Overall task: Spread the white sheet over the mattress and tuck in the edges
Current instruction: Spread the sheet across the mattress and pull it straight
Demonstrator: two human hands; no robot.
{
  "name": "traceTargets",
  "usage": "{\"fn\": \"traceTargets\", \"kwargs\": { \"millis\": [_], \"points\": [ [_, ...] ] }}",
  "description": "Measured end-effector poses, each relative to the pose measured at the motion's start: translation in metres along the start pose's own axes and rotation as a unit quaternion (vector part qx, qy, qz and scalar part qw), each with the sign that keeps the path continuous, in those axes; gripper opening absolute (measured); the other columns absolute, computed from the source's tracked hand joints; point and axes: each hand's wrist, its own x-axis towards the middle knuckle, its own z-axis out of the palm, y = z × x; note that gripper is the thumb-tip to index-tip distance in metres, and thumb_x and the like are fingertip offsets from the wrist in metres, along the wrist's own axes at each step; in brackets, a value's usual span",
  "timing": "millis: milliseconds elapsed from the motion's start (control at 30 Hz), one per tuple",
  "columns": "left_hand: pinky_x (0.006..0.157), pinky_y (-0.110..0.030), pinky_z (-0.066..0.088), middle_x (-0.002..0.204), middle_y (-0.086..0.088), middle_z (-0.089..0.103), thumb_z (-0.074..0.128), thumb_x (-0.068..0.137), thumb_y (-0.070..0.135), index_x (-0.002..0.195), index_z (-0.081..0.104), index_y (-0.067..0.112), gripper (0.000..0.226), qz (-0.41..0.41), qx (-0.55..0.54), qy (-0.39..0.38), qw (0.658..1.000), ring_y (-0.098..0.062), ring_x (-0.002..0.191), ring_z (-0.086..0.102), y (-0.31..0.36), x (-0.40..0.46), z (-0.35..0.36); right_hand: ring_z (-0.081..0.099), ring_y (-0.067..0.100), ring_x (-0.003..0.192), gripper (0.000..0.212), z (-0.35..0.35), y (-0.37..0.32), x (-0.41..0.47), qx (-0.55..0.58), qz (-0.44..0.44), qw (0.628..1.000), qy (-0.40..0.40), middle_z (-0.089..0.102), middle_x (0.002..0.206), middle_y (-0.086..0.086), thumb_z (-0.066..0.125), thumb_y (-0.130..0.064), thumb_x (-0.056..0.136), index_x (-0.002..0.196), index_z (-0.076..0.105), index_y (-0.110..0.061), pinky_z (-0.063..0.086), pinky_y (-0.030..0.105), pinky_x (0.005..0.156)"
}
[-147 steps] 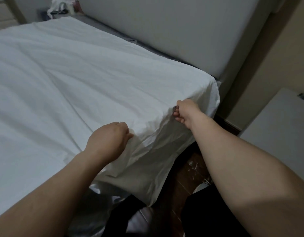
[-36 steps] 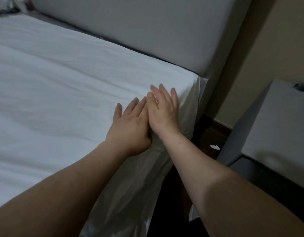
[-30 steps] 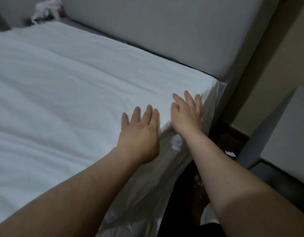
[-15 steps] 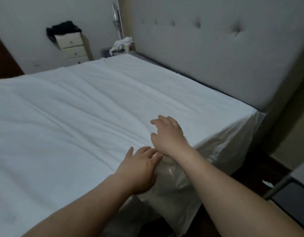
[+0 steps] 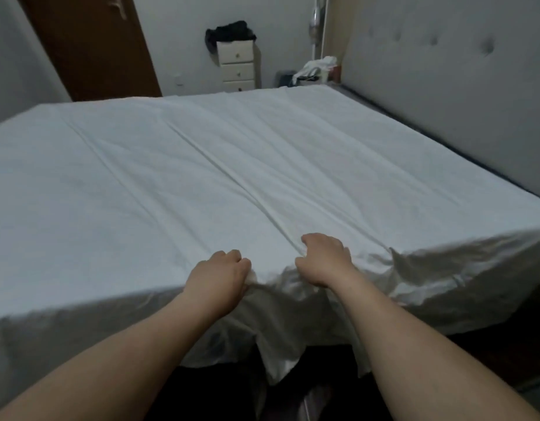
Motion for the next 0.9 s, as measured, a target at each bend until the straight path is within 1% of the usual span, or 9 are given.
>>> {"fn": "traceTargets", "kwargs": {
  "millis": [100, 167, 400, 467, 600, 733, 800, 867, 900],
  "points": [
    [0.06, -0.036, 0.04, 0.099, -0.001, 0.056, 0.059, 0.094, 0.021, 0.096, 0.057, 0.02, 0.003, -0.005, 0.004, 0.027, 1.0, -0.027, 0.094, 0.057, -0.003, 0.0, 0.003, 0.043, 0.036, 0.136, 0.059, 0.003, -0.017, 0.007, 0.012, 0.002, 1.0, 0.001, 0.049, 0.15, 0.003, 0.053, -0.034, 0.091, 0.149, 0.045, -0.026, 0.034, 0.05, 0.11],
    [0.056, -0.035, 0.035, 0.09, -0.002, 0.055, 0.059, 0.091, 0.01, 0.088, 0.056, 0.018, 0.009, -0.007, 0.008, 0.035, 0.999, -0.027, 0.085, 0.057, -0.007, 0.005, 0.004, 0.044, 0.036, 0.136, 0.058, 0.009, -0.023, 0.012, 0.005, -0.004, 1.0, 0.01, 0.05, 0.149, 0.003, 0.053, -0.036, 0.091, 0.147, 0.047, -0.026, 0.035, 0.049, 0.11],
    [0.054, -0.034, 0.031, 0.082, -0.001, 0.055, 0.063, 0.09, 0.01, 0.087, 0.061, 0.017, 0.008, 0.038, 0.098, 0.023, 0.994, -0.027, 0.073, 0.056, -0.027, 0.001, 0.001, 0.044, 0.037, 0.135, 0.058, 0.016, -0.026, 0.025, -0.005, 0.01, 0.999, 0.036, 0.053, 0.146, 0.005, 0.041, -0.06, 0.096, 0.141, 0.049, -0.024, 0.034, 0.056, 0.112],
    [0.057, -0.034, 0.036, 0.085, -0.001, 0.055, 0.058, 0.092, 0.01, 0.089, 0.061, 0.018, 0.009, 0.04, 0.122, -0.021, 0.992, -0.026, 0.074, 0.058, -0.038, -0.008, -0.009, 0.045, 0.036, 0.133, 0.058, 0.016, -0.024, 0.026, -0.004, 0.013, 0.999, 0.039, 0.056, 0.142, 0.005, 0.036, -0.061, 0.097, 0.137, 0.053, -0.023, 0.033, 0.057, 0.111],
    [0.062, -0.035, 0.045, 0.076, 0.001, 0.047, 0.052, 0.092, 0.002, 0.085, 0.056, 0.017, 0.017, 0.007, 0.202, -0.208, 0.957, -0.024, 0.074, 0.056, -0.065, -0.033, -0.034, 0.049, 0.032, 0.123, 0.046, 0.02, -0.022, 0.021, -0.036, -0.01, 0.998, 0.046, 0.058, 0.118, -0.001, 0.033, -0.056, 0.098, 0.111, 0.061, -0.021, 0.033, 0.058, 0.109],
    [0.072, -0.035, 0.054, 0.081, 0.004, 0.052, 0.051, 0.09, 0.004, 0.094, 0.064, 0.017, 0.019, -0.06, 0.235, -0.308, 0.92, -0.022, 0.081, 0.06, -0.086, -0.055, -0.046, 0.051, 0.03, 0.11, 0.038, 0.023, -0.018, 0.016, -0.037, -0.043, 0.997, 0.048, 0.048, 0.093, -0.008, 0.034, -0.052, 0.095, 0.073, 0.043, -0.023, 0.037, 0.057, 0.104],
    [0.073, -0.034, 0.054, 0.086, 0.004, 0.057, 0.05, 0.091, 0.008, 0.096, 0.066, 0.018, 0.02, -0.069, 0.216, -0.306, 0.925, -0.021, 0.083, 0.063, -0.076, -0.049, -0.047, 0.049, 0.032, 0.118, 0.035, 0.022, -0.013, 0.017, -0.035, -0.037, 0.997, 0.056, 0.051, 0.101, -0.007, 0.034, -0.052, 0.096, 0.081, 0.051, -0.026, 0.037, 0.057, 0.105],
    [0.066, -0.035, 0.052, 0.092, 0.002, 0.06, 0.049, 0.093, 0.015, 0.103, 0.066, 0.018, 0.02, -0.054, 0.163, -0.228, 0.959, -0.022, 0.084, 0.064, -0.052, -0.036, -0.042, 0.038, 0.032, 0.138, 0.043, 0.018, -0.005, 0.018, -0.029, -0.011, 0.997, 0.074, 0.053, 0.132, -0.004, 0.035, -0.054, 0.097, 0.12, 0.062, -0.029, 0.03, 0.06, 0.113],
    [0.064, -0.036, 0.05, 0.096, 0.001, 0.06, 0.05, 0.095, 0.021, 0.108, 0.064, 0.019, 0.019, -0.037, 0.131, -0.157, 0.978, -0.024, 0.087, 0.064, -0.038, -0.028, -0.039, 0.029, 0.031, 0.147, 0.052, 0.015, -0.001, 0.018, -0.023, 0.006, 0.996, 0.087, 0.046, 0.149, -0.003, 0.035, -0.056, 0.097, 0.138, 0.055, -0.03, 0.024, 0.063, 0.116]
  ]
}}
